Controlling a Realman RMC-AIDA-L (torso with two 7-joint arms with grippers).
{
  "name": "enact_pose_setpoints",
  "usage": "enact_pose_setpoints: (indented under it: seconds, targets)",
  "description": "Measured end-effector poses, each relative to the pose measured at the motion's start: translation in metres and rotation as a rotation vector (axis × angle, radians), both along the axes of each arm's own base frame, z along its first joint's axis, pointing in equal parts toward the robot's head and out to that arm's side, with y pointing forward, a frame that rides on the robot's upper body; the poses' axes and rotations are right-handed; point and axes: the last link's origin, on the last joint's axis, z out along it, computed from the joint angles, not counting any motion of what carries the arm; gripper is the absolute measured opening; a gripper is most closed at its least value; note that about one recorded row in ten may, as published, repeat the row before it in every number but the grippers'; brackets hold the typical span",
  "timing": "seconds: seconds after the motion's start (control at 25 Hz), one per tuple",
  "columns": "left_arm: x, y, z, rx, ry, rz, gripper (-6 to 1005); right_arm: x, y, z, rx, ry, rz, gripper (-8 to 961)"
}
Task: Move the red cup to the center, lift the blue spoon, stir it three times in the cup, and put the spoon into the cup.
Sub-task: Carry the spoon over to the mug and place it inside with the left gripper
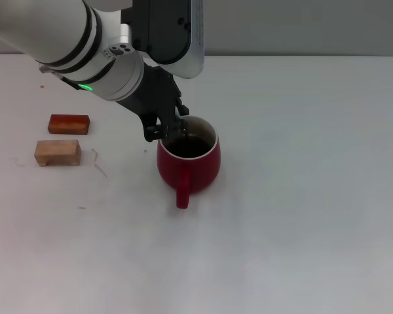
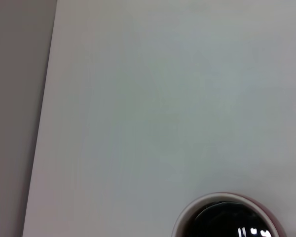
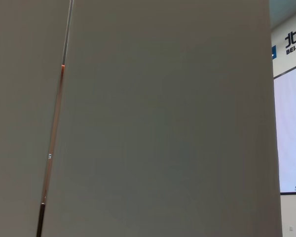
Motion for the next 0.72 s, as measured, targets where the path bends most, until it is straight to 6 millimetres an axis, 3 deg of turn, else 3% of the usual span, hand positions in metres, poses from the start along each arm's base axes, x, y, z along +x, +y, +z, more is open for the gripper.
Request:
enact_pose_setpoints:
  seconds: [0.72]
  targets:
    - [-0.003, -0.011, 0.004, -0.053, 0.057, 0.035, 140, 0.0, 0.003, 0.001, -0.002, -0.003, -0.001, 575]
